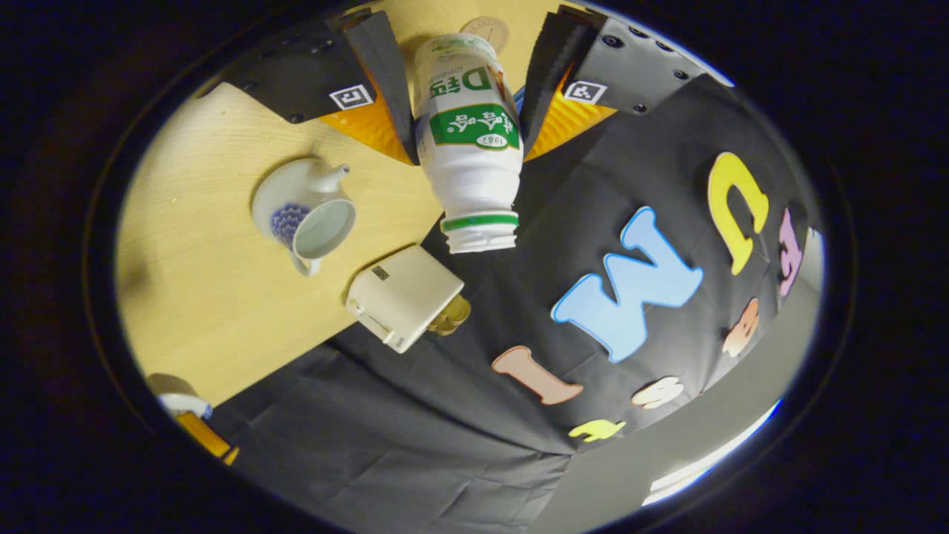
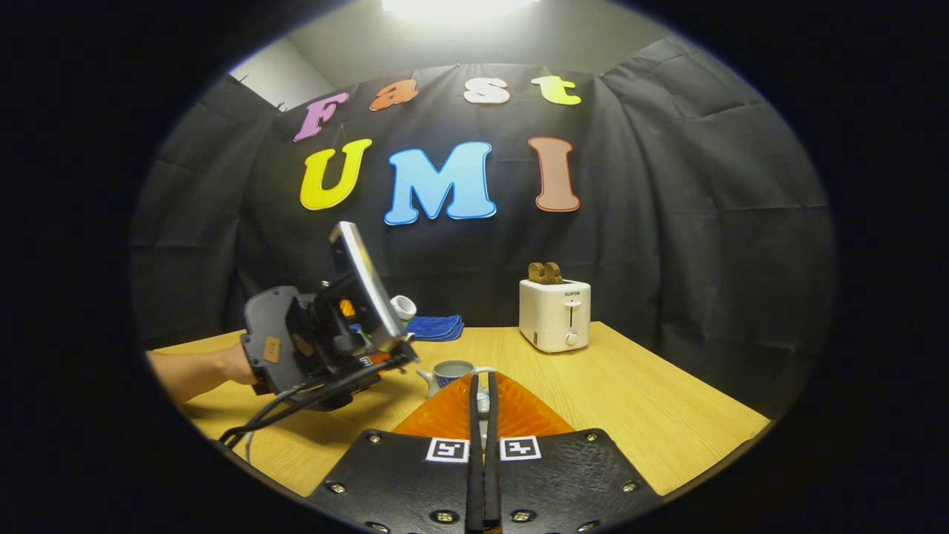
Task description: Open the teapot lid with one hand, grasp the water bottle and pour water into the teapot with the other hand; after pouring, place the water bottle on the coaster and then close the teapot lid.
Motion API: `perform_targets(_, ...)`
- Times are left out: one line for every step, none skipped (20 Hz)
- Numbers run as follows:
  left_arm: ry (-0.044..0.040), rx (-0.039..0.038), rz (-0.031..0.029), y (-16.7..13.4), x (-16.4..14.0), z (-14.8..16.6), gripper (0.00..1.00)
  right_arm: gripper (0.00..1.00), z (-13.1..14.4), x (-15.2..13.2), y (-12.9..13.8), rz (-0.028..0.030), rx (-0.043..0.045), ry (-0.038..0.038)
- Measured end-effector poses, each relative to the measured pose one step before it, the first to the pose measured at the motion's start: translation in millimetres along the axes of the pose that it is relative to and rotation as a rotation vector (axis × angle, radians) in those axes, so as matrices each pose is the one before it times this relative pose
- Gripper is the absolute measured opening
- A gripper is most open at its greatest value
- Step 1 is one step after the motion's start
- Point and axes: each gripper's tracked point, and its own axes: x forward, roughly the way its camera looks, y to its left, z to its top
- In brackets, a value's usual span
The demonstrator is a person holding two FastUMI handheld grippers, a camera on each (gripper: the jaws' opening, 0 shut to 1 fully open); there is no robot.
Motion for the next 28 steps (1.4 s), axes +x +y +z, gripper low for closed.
perform_targets(-0.00603,-0.05079,0.00741,5.01,-3.34,-2.00,0.73,0.01,2.56,10.86,2.62,0.00014,-0.00106,0.00493)
perform_targets(-0.00984,-0.04288,0.01249,7.61,-3.35,-0.86,0.78,0.01,0.90,12.05,3.77,0.00684,0.00019,0.00459)
perform_targets(-0.00764,-0.04322,0.00608,7.34,-3.86,-2.70,0.78,0.01,3.38,19.56,5.50,0.01118,0.00002,0.00290)
perform_targets(-0.00251,-0.02724,0.00599,7.34,-2.19,-1.62,0.81,0.01,2.53,11.88,3.99,0.00393,-0.00801,-0.00483)
perform_targets(-0.00235,-0.01740,0.00765,5.78,-2.46,-0.43,0.78,0.01,1.36,11.54,1.81,0.00081,-0.01435,0.00124)
perform_targets(-0.00585,-0.02214,0.00221,6.09,-1.78,0.81,0.78,0.01,0.55,11.44,0.76,-0.00060,-0.01209,-0.00006)
perform_targets(-0.00595,-0.02976,0.01101,4.96,-2.44,1.04,0.78,0.01,-0.29,11.79,3.47,0.00757,-0.00563,0.00185)
perform_targets(-0.00700,-0.03256,-0.00227,5.50,-1.83,-0.32,0.79,0.01,-2.31,11.18,2.80,0.00650,-0.00270,0.00914)
perform_targets(-0.01470,-0.03711,0.00570,5.75,-2.94,2.48,0.80,0.01,-2.04,11.09,2.61,0.00974,0.00352,0.00540)
perform_targets(-0.00914,-0.03076,0.00914,8.30,-2.55,1.63,0.82,0.01,-0.73,9.21,2.81,0.01024,0.00920,-0.00271)
perform_targets(-0.00317,-0.02457,0.00939,6.84,-3.51,0.08,0.78,0.01,-0.81,9.07,2.61,0.00544,-0.00286,-0.00033)
perform_targets(-0.00691,-0.02548,0.00491,5.28,-1.27,0.76,0.78,0.01,-1.80,7.19,1.96,0.00398,-0.01190,-0.00034)
perform_targets(-0.01058,-0.02441,0.00903,4.80,-2.13,2.71,0.78,0.01,0.17,6.52,1.26,-0.00229,-0.02042,-0.00214)
perform_targets(-0.00881,-0.01504,0.00943,4.72,-0.92,0.97,0.78,0.01,-2.12,5.53,1.04,-0.00103,-0.01685,0.00349)
perform_targets(-0.01401,-0.01280,0.01751,7.53,-1.27,5.52,0.78,0.01,-2.95,4.98,2.78,0.00310,-0.00930,0.01019)
perform_targets(-0.01344,-0.01447,0.01136,4.02,-1.13,2.65,0.78,0.01,-5.38,3.55,2.29,0.00105,-0.01027,0.01414)
perform_targets(-0.00714,-0.02108,0.01555,6.29,-1.08,2.97,0.83,0.01,-5.60,2.35,0.99,-0.00064,-0.00797,0.01362)
perform_targets(-0.00874,-0.00843,0.01757,6.46,0.45,1.02,0.83,0.01,-2.98,1.76,1.40,0.00340,-0.00080,0.00965)
perform_targets(-0.00471,0.00798,0.01831,5.70,1.06,0.24,0.83,0.01,-3.26,1.90,1.26,0.00542,0.00487,0.00910)
perform_targets(-0.00533,0.00415,0.01890,5.90,-0.54,-0.61,0.82,0.01,-2.63,1.15,0.33,0.00090,0.00404,0.00593)
perform_targets(-0.00188,-0.01279,0.00540,1.91,-0.56,1.15,0.82,0.01,-0.83,1.13,-1.65,-0.00576,-0.00450,0.00001)
perform_targets(0.00950,-0.02352,-0.00913,-2.77,1.92,-2.71,0.83,0.01,0.33,0.62,-1.59,-0.00772,-0.00106,-0.00056)
perform_targets(0.02789,-0.04172,-0.00454,-0.35,2.03,-6.44,0.83,0.01,-2.12,1.14,-0.56,-0.00089,0.00634,0.00648)
perform_targets(0.02639,-0.05342,0.01012,7.83,2.52,-7.58,0.83,0.01,-3.56,0.72,0.97,0.00811,0.01122,0.00844)
perform_targets(0.01639,-0.04967,0.01832,13.46,4.76,-3.75,0.83,0.01,-0.28,-0.76,0.90,0.00468,0.00553,0.00073)
perform_targets(0.00739,-0.03989,0.02874,16.64,1.28,-3.32,0.83,0.01,-1.13,1.70,-1.41,-0.00342,0.00053,-0.00420)
perform_targets(0.00939,-0.03525,0.01824,12.47,1.17,-0.66,0.78,0.01,1.05,-1.13,-0.93,0.00013,0.00456,-0.00181)
perform_targets(-0.00079,-0.03446,0.00083,5.00,0.33,-0.12,0.73,0.01,0.71,-0.45,1.30,-0.00063,0.00168,-0.00092)
